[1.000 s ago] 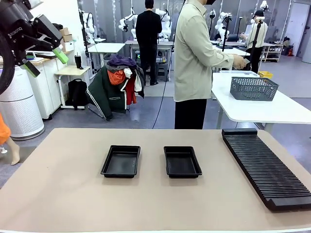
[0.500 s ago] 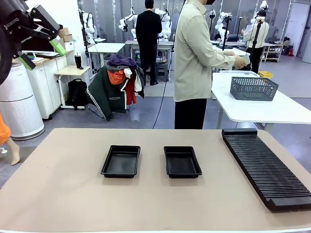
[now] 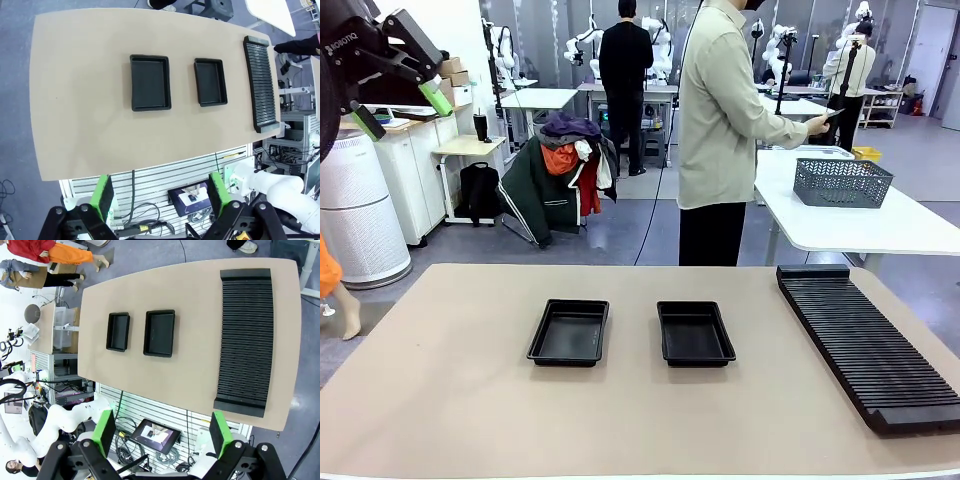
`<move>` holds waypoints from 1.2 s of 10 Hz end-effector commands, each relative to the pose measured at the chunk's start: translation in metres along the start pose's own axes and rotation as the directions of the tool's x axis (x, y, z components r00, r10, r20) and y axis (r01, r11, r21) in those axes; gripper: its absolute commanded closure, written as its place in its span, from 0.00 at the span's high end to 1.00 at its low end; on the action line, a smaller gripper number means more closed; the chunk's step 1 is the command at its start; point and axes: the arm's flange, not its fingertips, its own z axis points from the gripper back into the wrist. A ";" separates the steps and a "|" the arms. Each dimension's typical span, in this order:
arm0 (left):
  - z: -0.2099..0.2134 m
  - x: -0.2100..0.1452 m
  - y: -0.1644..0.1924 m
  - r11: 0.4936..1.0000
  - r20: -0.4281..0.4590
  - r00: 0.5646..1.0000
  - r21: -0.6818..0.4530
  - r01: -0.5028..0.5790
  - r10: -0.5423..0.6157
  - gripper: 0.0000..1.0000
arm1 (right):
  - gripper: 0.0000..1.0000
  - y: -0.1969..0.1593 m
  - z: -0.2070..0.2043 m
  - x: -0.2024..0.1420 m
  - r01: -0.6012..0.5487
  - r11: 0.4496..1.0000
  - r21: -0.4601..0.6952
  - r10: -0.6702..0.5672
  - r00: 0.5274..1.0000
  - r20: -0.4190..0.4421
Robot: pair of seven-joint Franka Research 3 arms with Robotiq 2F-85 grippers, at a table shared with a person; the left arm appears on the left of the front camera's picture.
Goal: Inspect and transfer BCBs to ESD trays.
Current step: Pick up the Blank PCB from the PCB Rack and place it in the left ESD tray.
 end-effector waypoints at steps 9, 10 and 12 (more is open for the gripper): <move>0.001 0.001 0.000 1.000 0.002 1.000 0.002 0.001 -0.001 1.00 | 1.00 0.000 0.000 0.000 0.005 1.000 0.000 -0.005 1.000 -0.001; 0.001 0.001 0.000 1.000 0.002 1.000 0.002 0.001 -0.001 1.00 | 1.00 0.000 0.000 0.000 0.005 1.000 0.000 -0.005 1.000 -0.001; 0.001 0.001 0.000 1.000 0.002 1.000 0.002 0.001 -0.001 1.00 | 1.00 0.000 0.000 0.000 0.005 1.000 0.000 -0.005 1.000 -0.001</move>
